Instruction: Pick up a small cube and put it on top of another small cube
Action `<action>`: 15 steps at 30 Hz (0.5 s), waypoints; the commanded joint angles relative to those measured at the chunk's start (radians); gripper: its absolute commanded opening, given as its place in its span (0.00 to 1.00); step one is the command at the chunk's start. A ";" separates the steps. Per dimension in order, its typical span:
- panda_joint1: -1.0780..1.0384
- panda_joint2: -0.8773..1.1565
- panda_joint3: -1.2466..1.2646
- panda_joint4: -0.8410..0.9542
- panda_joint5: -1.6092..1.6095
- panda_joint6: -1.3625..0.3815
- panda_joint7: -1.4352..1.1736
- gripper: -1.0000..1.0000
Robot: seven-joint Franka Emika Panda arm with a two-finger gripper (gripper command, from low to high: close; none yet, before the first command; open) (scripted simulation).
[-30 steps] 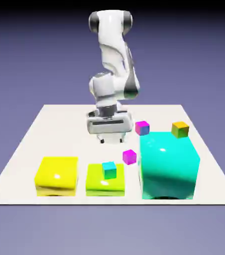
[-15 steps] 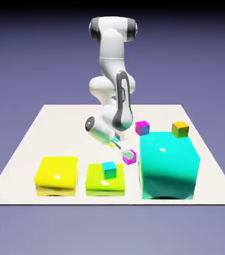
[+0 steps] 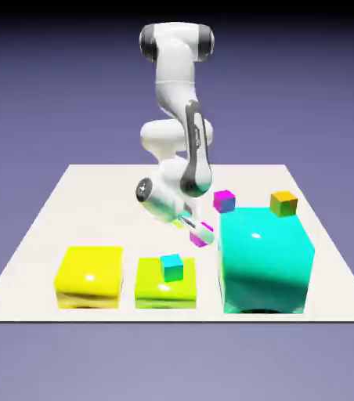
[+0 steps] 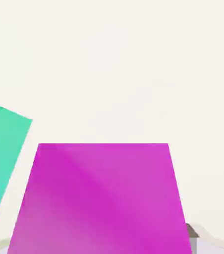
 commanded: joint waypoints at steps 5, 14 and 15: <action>-0.061 -0.181 0.037 0.093 -0.001 -0.127 0.155 0.00; -0.329 -0.479 0.332 0.062 -0.004 -0.331 0.528 0.00; -0.362 -0.511 0.368 0.055 -0.003 -0.353 0.571 0.00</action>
